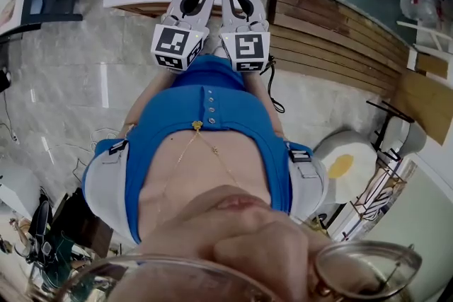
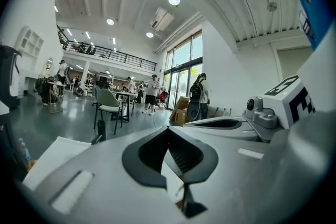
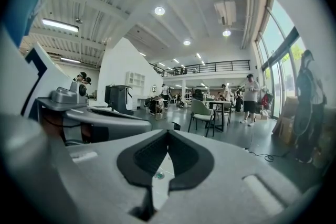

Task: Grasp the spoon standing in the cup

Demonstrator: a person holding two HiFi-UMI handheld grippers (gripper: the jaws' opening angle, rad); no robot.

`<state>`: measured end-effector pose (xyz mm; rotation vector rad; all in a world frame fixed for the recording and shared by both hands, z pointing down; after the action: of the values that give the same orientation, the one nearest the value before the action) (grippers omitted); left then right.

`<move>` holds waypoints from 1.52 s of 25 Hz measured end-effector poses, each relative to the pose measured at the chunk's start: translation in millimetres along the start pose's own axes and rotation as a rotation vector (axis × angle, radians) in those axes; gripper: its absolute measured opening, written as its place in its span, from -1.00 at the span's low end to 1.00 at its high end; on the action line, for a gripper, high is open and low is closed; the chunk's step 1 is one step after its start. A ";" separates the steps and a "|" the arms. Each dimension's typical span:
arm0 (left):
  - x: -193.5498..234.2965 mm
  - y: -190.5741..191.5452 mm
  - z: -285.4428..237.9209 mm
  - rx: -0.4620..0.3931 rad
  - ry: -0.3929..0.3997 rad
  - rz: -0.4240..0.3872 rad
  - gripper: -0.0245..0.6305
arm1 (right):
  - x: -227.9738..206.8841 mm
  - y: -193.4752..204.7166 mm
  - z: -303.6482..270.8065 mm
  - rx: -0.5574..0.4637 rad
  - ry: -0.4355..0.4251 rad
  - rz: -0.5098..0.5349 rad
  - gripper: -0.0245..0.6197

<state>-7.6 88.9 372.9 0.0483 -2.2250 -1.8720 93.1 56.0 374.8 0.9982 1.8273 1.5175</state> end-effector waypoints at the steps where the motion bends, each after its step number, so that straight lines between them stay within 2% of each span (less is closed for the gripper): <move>1: 7.6 -2.0 -2.8 -0.001 0.005 0.001 -0.93 | 0.8 -1.6 -7.6 0.002 0.005 0.000 -0.92; 9: 58.1 -12.9 -25.6 -0.003 0.055 -0.010 -0.93 | 2.5 -12.0 -57.5 0.000 0.058 0.004 -0.92; 24: 108.2 -16.8 -43.1 0.018 0.163 -0.033 -0.93 | 18.4 -15.5 -104.9 0.018 0.165 -0.008 -0.92; 32: 118.5 -7.2 -48.0 0.042 0.182 -0.022 -0.93 | 20.6 -5.3 -105.6 0.057 0.205 -0.023 -0.92; 38: 107.8 -7.1 -66.2 0.047 0.167 -0.021 -0.93 | -0.7 -1.7 -103.9 0.057 0.190 -0.025 -0.92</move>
<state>-100.2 4.8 393.0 0.2281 -2.1620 -1.7561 10.0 -3.2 394.4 0.8791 2.0167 1.5998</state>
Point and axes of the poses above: the fingertips, and each gripper's own axes: z backward along the fingers, x to its left, y out of its underside, the point moved 8 cm from there along z, backward along the fingers, and after that the axes turned 6 degrees about -y, right-handed, at the moved point
